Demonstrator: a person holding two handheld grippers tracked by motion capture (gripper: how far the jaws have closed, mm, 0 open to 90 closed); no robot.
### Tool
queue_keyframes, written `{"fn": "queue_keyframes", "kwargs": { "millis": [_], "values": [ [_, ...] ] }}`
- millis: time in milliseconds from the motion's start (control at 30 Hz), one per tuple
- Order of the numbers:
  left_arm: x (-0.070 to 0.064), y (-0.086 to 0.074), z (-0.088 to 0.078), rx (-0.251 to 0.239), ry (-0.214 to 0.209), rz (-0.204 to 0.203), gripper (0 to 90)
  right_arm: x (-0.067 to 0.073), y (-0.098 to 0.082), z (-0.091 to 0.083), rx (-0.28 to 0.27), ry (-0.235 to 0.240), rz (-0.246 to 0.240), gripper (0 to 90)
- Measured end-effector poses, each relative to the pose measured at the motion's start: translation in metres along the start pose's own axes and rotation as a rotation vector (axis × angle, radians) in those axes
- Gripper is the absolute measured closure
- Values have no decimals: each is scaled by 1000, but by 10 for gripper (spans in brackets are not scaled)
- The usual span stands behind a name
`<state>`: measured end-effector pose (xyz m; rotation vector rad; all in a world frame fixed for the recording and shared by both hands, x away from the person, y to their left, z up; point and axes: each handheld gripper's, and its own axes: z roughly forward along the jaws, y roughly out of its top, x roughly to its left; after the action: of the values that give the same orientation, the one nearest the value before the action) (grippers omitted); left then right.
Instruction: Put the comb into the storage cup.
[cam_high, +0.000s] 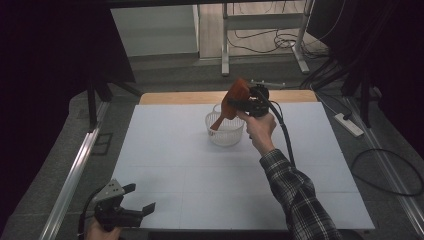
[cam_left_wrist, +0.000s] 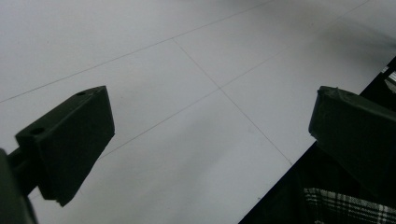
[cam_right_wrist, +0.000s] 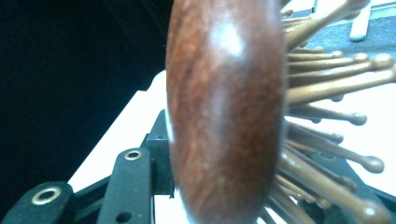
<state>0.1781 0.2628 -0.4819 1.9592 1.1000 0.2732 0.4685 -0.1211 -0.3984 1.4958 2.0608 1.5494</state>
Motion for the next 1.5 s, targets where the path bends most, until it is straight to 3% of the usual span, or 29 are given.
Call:
{"fn": "queue_keyframes", "kwargs": {
  "millis": [767,1500],
  "values": [
    [2,0,0,0,-6,-17,7,-6,-21,9,19,-47,-18,533],
    [2,1,1,9,-7,-20,10,-24,-35,5,-13,-83,55,458]
  ]
}}
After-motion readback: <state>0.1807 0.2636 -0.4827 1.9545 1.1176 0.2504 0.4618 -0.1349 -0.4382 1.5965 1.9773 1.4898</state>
